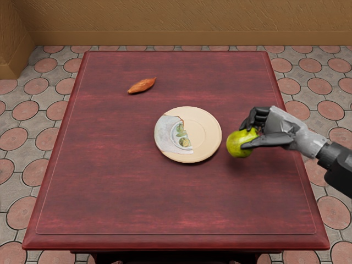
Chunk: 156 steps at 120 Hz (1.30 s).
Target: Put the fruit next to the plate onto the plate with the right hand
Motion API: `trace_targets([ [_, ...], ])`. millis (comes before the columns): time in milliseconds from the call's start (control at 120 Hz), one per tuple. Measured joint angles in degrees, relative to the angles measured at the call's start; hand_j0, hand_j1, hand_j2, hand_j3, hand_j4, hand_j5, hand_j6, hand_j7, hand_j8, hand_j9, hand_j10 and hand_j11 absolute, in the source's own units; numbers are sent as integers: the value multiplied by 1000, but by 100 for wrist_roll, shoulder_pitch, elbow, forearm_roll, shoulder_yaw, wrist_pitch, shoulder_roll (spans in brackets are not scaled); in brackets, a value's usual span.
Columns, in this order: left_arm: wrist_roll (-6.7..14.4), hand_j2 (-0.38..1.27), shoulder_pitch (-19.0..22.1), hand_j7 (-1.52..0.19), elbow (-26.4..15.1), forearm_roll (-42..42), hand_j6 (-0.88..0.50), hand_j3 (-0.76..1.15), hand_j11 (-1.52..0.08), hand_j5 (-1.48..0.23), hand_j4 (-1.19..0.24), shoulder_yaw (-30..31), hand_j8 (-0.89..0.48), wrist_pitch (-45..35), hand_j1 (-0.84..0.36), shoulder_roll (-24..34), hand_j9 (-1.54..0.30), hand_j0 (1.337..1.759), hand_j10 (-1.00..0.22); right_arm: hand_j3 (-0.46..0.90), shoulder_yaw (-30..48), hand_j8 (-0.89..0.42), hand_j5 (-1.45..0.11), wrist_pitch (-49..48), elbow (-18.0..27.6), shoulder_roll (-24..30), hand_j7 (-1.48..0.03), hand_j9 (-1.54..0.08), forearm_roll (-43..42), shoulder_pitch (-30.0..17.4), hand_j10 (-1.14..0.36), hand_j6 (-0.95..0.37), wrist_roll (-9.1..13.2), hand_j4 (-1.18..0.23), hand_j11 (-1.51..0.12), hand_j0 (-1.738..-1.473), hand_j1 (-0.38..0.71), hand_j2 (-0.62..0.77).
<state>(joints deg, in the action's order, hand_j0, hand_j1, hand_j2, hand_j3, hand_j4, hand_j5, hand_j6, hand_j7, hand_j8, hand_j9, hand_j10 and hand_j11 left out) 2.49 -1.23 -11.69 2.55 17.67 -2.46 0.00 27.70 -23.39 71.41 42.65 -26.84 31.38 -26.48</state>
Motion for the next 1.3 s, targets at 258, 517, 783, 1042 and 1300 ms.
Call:
trace_targets([
  [258, 2, 0, 0, 0, 0, 0, 0, 0, 0, 0, 0, 0, 0, 0, 349, 0, 0, 1658, 0, 0, 62, -503, -1168, -168, -30, -218, -1129, -1131, 55, 635, -391, -862, 240, -851, -1119, -1653, 252, 372],
  [517, 1, 0, 0, 0, 0, 0, 0, 0, 0, 0, 0, 0, 0, 0, 349, 0, 0, 1658, 0, 0, 69, -533, -1159, -176, -591, -808, -1133, -1145, 68, 1021, -395, -870, 449, -861, -1121, -1655, 286, 393],
  [783, 2, 0, 0, 0, 0, 0, 0, 0, 0, 0, 0, 0, 0, 0, 349, 0, 0, 1658, 0, 0, 10, -552, -1156, -189, -1172, -1439, -1134, -1149, 7, 1198, -391, -872, 487, -864, -1126, -1655, 345, 395],
  [1042, 1, 0, 0, 0, 0, 0, 0, 0, 0, 0, 0, 0, 0, 0, 349, 0, 0, 1658, 0, 0, -15, -552, -1158, -187, -1421, -1804, -1134, -1144, -66, 1236, -394, -873, 490, -863, -1131, -1655, 347, 413],
  [1300, 0, 0, 0, 0, 0, 0, 0, 0, 0, 0, 0, 0, 0, 0, 349, 0, 0, 1658, 0, 0, -55, -659, -1150, -187, -1577, -1997, -1134, -1143, -115, 1232, -479, -873, 483, -867, -1134, -1655, 351, 469],
])
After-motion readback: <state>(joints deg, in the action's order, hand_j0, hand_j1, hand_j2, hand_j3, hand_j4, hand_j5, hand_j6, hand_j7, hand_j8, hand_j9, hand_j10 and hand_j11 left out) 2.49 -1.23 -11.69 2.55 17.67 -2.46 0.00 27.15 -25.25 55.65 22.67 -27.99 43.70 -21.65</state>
